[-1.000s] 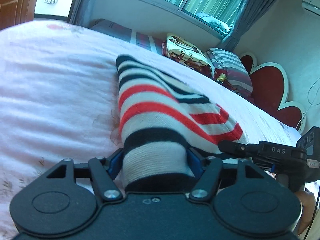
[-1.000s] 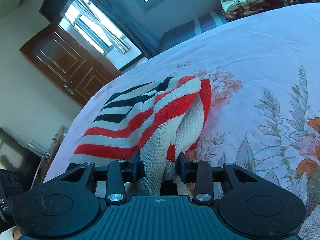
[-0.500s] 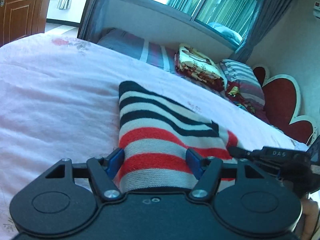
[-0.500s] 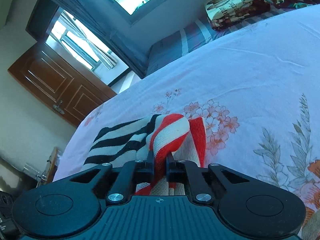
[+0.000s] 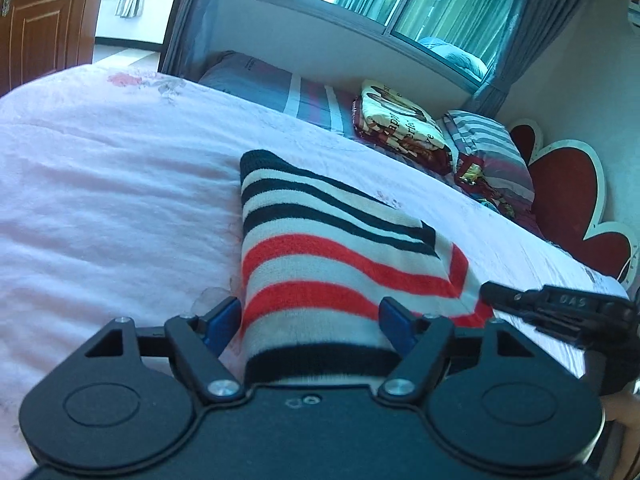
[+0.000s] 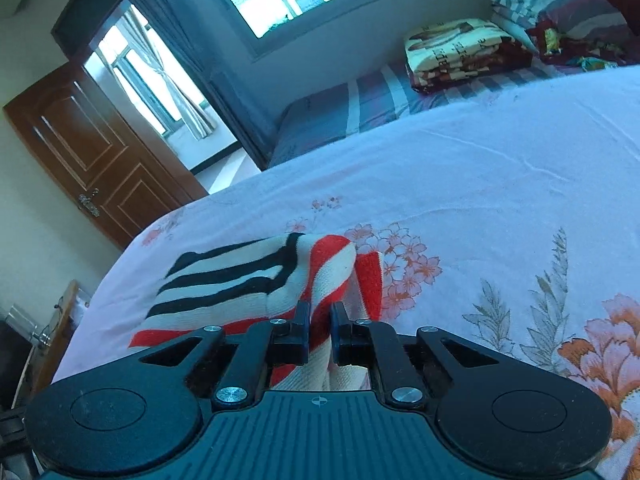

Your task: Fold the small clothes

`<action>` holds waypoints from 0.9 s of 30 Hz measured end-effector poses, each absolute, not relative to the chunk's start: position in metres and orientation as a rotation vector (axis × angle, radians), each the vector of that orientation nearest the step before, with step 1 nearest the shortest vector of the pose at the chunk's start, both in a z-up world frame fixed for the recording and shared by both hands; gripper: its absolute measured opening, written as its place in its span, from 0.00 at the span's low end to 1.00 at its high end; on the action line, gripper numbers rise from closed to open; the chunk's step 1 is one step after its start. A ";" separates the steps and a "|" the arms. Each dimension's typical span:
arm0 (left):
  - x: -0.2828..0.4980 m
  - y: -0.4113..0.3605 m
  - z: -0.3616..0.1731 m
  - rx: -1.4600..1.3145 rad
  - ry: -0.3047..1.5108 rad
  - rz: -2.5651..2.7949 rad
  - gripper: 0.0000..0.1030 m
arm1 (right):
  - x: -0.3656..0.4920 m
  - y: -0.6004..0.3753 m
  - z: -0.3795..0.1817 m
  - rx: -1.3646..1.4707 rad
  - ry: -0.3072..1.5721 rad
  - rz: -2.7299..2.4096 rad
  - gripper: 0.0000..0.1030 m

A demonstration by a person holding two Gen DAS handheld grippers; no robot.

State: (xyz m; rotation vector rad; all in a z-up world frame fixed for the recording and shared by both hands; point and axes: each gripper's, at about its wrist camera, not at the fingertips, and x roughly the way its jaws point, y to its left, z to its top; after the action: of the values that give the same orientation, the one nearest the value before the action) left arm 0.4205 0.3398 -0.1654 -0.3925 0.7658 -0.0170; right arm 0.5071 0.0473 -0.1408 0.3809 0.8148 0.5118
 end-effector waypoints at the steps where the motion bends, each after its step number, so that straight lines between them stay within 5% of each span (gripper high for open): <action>1: 0.415 0.338 -0.164 -0.382 0.765 -0.015 0.71 | 0.498 0.048 -0.136 0.377 0.809 0.530 0.10; 14: 0.380 0.322 -0.184 -0.397 0.828 -0.015 0.76 | 0.418 0.074 -0.157 0.152 0.806 0.569 0.09; 18: 0.383 0.318 -0.185 -0.370 0.832 -0.010 0.77 | 0.423 0.074 -0.168 0.159 0.800 0.543 0.00; 27: 0.357 0.311 -0.162 -0.316 0.815 -0.025 0.76 | 0.387 0.070 -0.139 0.154 0.765 0.517 0.01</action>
State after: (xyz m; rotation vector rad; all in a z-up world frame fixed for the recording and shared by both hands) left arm 0.3573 0.3105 -0.1623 -0.3158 0.8154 -0.0247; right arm 0.3872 0.0699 -0.1387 0.1535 0.7646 0.5170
